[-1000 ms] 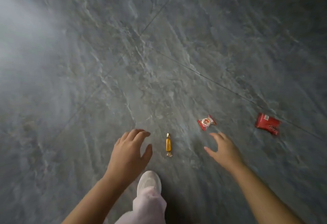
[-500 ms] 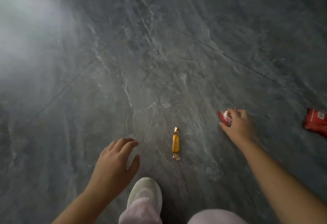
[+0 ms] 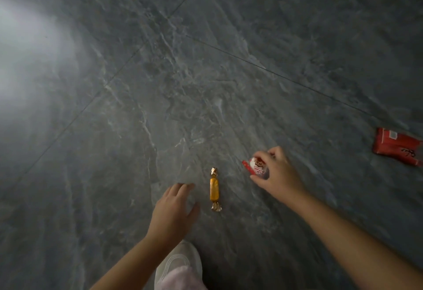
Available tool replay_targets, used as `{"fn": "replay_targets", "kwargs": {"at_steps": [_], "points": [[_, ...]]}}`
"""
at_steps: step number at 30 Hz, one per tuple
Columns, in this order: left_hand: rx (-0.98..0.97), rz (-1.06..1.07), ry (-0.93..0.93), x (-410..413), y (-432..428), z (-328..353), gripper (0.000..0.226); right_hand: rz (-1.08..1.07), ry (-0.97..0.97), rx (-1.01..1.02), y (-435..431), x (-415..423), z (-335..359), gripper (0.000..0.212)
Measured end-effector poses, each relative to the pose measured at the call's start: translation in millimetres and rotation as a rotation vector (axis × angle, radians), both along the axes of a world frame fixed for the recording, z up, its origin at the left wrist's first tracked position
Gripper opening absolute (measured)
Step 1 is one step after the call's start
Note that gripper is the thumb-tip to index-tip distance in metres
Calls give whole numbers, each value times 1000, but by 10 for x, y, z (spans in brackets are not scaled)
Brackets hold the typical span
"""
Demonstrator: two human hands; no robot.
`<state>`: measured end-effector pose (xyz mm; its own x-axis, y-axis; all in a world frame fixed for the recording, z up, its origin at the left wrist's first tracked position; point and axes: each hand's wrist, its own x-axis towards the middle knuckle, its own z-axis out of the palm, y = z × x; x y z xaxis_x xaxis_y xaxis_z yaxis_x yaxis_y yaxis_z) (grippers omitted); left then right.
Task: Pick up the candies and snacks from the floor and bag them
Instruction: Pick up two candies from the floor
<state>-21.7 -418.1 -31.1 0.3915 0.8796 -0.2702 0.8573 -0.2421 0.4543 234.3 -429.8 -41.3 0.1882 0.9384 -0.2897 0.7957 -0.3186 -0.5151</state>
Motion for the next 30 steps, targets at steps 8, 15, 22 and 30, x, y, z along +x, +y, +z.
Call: {"fn": "replay_targets", "kwargs": {"at_steps": [8, 15, 22, 30], "points": [[-162, 164, 7, 477, 64, -441, 31, -52, 102, 97, -294, -39, 185, 44], [-100, 222, 36, 689, 25, -588, 39, -63, 106, 61, -643, 25, 79, 50], [-133, 290, -77, 604, 4, -441, 30, -54, 93, 70, -596, 44, 54, 50], [-5, 217, -238, 533, 204, 343, 26, -163, 103, 145, -262, -33, 181, 46]]}}
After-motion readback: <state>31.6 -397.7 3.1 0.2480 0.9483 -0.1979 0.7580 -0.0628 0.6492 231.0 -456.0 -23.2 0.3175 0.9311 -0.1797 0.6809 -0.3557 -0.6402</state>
